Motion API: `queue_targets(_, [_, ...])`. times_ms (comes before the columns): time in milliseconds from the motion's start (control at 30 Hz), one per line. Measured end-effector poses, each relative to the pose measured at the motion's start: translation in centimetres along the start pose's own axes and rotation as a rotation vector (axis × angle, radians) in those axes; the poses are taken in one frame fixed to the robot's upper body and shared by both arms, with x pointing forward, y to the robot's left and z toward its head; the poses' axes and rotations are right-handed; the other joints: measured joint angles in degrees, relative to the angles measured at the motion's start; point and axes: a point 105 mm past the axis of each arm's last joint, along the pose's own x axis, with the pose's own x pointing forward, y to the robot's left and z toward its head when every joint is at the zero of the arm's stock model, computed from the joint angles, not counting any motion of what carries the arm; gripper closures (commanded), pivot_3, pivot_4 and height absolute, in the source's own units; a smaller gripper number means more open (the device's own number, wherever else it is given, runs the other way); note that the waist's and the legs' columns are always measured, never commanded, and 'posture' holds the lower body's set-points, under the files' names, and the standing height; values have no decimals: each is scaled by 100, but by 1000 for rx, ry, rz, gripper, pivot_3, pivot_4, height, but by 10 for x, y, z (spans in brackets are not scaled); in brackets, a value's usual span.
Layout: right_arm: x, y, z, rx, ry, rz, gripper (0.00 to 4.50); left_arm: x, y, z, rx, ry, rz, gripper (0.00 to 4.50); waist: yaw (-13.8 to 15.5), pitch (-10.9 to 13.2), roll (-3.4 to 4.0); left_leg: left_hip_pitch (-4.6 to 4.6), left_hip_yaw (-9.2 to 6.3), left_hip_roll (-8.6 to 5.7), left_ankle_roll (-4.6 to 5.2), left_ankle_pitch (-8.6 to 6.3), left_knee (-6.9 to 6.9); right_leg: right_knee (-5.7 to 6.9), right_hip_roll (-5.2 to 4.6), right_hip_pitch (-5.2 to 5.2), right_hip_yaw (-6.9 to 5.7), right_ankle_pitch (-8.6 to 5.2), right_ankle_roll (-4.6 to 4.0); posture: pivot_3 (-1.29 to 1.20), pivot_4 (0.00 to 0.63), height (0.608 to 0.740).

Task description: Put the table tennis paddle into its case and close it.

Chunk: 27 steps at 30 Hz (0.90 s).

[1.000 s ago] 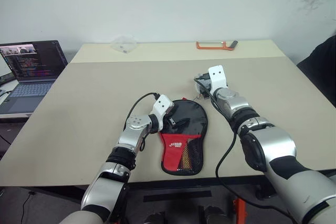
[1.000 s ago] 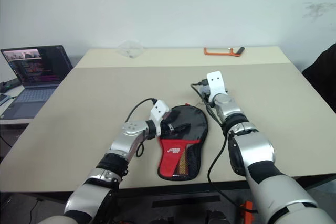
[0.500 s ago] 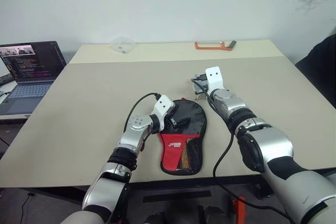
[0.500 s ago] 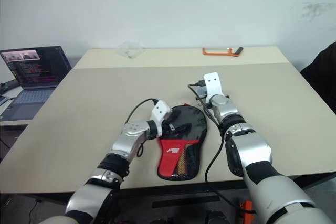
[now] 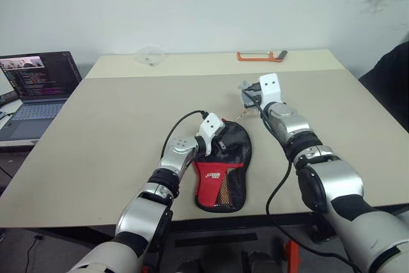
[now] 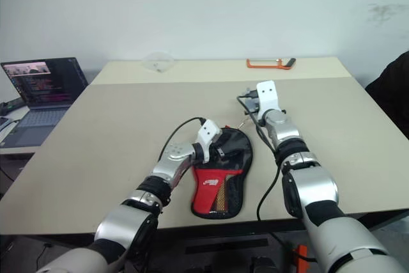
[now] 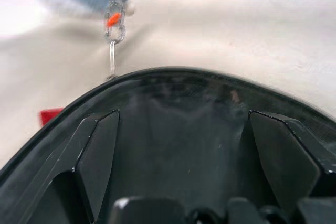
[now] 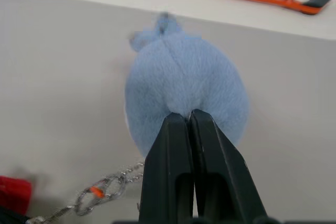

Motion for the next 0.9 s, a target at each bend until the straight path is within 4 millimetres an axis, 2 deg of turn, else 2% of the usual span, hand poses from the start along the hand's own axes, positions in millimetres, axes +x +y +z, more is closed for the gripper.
queue_targets(133, [-24, -18, -13, -20, 7, -37, 4490, -1, 1, -4, -9, 10, 4, 199, 125, -4, 9, -5, -5, -3, 5, -3, 49, 23, 1, 8, -4, -1, 1, 0, 150, 740])
queue_targets(300, [-62, -21, -18, -37, 20, -51, 4490, 0, 0, -7, -18, 13, 10, 199, 192, -11, 19, 14, -9, -4, 6, -3, 54, 24, 3, 31, -9, 0, 4, 0, 150, 740])
queue_targets(500, [-111, 1, -38, 44, 89, -20, 4490, 0, 0, -10, -24, 23, 19, 199, 234, -14, 23, 68, -9, -3, 10, -6, 46, 8, 4, 86, -9, -4, 7, 0, 150, 740])
queue_targets(567, [-125, 9, -38, 64, 107, 8, 4490, 0, 0, -11, -22, 26, 21, 199, 234, -14, 23, 76, -9, -2, 10, -6, 47, 8, 4, 93, -11, -5, 10, 0, 150, 740])
queue_targets(700, [-146, 21, -35, 69, 142, 97, 4490, 0, 0, -12, -21, 28, 24, 199, 235, -15, 22, 77, -12, -1, 10, -6, 46, 7, 6, 95, -16, -9, 16, 0, 150, 740])
queue_targets(900, [-171, 25, -46, 36, 227, 196, 4490, 0, 1, -12, -19, 31, 32, 199, 236, -17, 21, 77, -14, 1, 11, -7, 44, 0, 6, 99, -18, -19, 33, 0, 150, 740])
